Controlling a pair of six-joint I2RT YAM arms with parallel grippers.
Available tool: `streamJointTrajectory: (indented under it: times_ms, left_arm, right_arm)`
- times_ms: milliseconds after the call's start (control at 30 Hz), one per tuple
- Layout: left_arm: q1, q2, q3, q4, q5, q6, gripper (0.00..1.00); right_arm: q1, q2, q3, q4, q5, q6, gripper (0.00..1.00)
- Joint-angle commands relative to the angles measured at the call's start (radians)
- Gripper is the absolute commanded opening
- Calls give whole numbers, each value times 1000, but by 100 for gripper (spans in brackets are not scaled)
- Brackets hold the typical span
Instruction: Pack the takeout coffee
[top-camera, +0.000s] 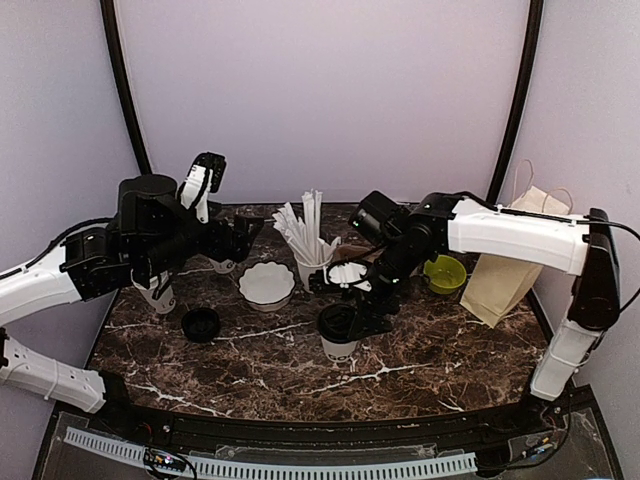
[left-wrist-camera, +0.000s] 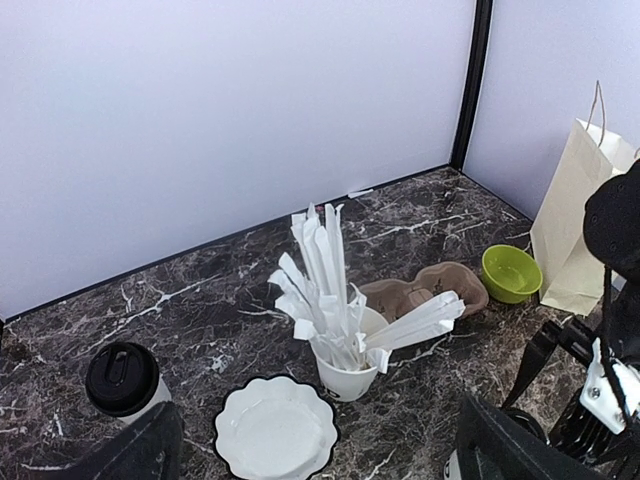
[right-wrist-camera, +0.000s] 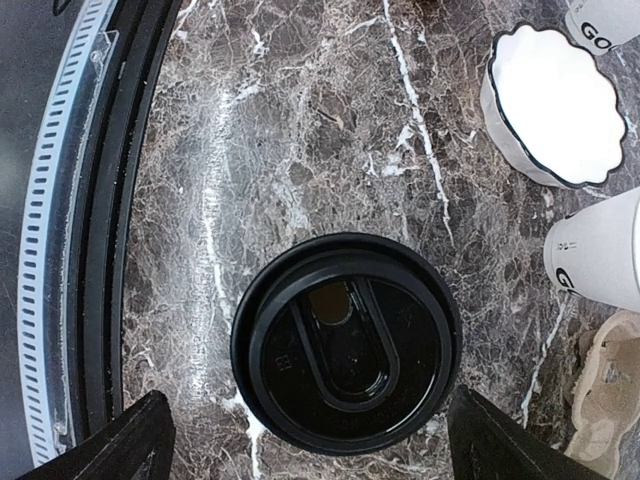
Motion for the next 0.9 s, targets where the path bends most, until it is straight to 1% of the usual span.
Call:
streamJointTrajectory:
  times_ms: [0, 200, 300, 700, 867]
  left_arm:
    - [3, -45, -23, 9, -16, -46, 97]
    - [4, -60, -40, 10, -17, -49, 97]
    - [5, -59, -42, 10, -16, -52, 97]
    - [8, -56, -47, 8, -5, -64, 97]
    - [8, -62, -48, 0, -7, -66, 97]
  right_arm:
    - [15, 34, 51, 22, 26, -4, 96]
    - [18, 75, 73, -2, 8, 2, 96]
    - [19, 81, 77, -2, 9, 7, 94]
    - [19, 119, 96, -13, 10, 32, 82]
    - [30, 121, 87, -7, 46, 31, 83]
